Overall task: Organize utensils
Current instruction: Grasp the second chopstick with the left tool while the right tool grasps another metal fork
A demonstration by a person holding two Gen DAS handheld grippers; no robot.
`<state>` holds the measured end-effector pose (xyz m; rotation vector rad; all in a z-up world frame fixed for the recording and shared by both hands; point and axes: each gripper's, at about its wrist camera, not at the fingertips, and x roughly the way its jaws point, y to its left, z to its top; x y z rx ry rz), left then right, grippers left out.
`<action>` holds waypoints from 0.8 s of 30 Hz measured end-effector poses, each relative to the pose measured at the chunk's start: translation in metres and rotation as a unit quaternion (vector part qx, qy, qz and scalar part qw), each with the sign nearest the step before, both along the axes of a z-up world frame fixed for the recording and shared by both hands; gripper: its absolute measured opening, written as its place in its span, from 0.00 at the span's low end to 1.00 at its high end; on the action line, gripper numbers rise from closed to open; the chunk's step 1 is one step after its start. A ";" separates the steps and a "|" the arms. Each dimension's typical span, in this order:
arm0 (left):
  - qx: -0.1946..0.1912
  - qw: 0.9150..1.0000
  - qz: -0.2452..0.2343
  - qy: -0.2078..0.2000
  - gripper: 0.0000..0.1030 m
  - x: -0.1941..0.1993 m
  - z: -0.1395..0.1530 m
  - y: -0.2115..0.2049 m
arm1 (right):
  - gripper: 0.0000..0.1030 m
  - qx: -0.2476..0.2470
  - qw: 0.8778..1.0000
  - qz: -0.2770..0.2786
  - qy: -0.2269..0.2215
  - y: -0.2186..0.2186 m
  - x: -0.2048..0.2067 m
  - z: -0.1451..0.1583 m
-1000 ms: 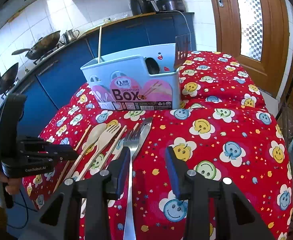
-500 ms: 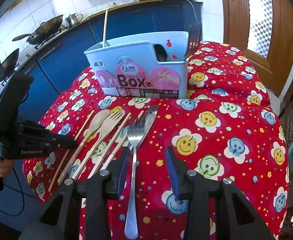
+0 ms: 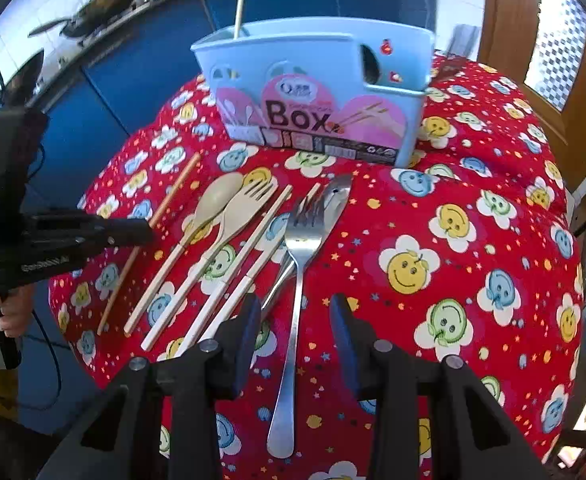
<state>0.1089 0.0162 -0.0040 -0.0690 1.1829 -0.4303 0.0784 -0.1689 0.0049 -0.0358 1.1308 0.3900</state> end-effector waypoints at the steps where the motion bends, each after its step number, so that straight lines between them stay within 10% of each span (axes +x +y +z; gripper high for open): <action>1: -0.006 1.000 0.001 -0.006 0.04 -0.001 0.002 0.002 | 0.37 -0.004 1.000 0.004 0.006 0.002 0.002 -0.001; 12: -0.041 0.995 0.016 -0.091 0.04 -0.007 0.021 0.013 | 0.07 -0.024 0.998 0.024 0.061 0.011 0.028 -0.018; 24: -0.077 0.983 0.042 -0.162 0.04 -0.012 0.034 0.010 | 0.05 0.122 0.990 -0.027 -0.068 -0.025 -0.006 0.005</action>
